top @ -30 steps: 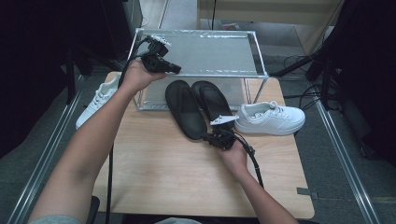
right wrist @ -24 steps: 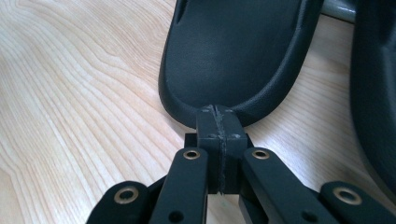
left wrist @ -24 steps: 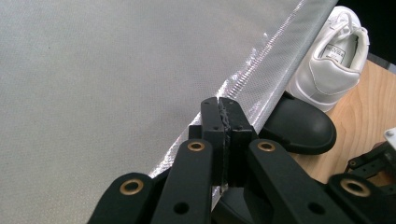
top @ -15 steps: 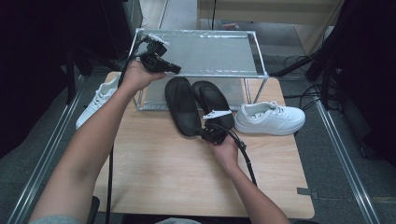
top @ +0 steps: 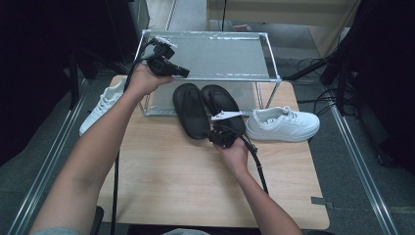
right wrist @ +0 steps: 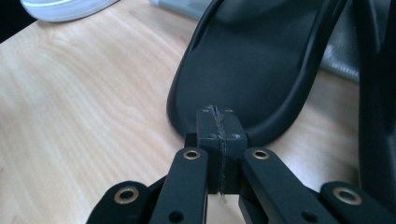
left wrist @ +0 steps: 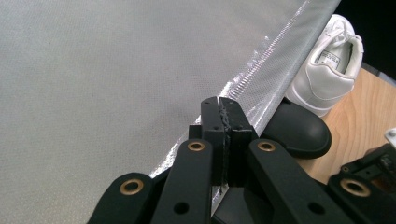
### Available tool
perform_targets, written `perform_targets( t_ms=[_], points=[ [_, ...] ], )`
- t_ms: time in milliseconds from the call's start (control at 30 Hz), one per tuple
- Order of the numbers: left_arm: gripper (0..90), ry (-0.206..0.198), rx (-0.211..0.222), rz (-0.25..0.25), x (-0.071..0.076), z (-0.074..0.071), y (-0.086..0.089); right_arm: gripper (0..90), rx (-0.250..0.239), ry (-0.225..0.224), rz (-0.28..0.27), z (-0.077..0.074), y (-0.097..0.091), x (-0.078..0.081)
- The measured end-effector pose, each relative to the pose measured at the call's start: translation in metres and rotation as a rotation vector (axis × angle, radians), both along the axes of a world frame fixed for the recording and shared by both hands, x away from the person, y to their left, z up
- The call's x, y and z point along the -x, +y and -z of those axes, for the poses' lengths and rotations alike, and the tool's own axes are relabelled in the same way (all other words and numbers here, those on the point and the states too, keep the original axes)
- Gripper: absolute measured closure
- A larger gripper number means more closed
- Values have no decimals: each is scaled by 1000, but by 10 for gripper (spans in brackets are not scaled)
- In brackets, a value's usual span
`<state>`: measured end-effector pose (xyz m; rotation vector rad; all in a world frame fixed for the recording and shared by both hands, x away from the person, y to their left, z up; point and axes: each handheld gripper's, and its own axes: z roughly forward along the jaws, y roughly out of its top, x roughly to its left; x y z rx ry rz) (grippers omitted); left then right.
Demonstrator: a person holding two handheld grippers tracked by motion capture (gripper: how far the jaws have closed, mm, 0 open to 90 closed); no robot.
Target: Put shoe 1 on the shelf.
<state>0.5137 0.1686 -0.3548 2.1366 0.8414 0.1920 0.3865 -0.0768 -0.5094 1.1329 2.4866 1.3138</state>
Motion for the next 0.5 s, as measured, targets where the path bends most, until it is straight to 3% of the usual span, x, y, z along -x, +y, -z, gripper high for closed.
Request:
perform_targets(
  t_ms=[133,267,500],
  points=[
    [900,-5,-6,-5,0,0,-1,900,0,11,-21,4,-8,7],
    [900,1,-5,-10,0,0,-1,900,3,19,-2,10,-15,5],
    [900,8,2,-16,0,1,-1,900,-24,32,4,12,-5,-3]
  ],
)
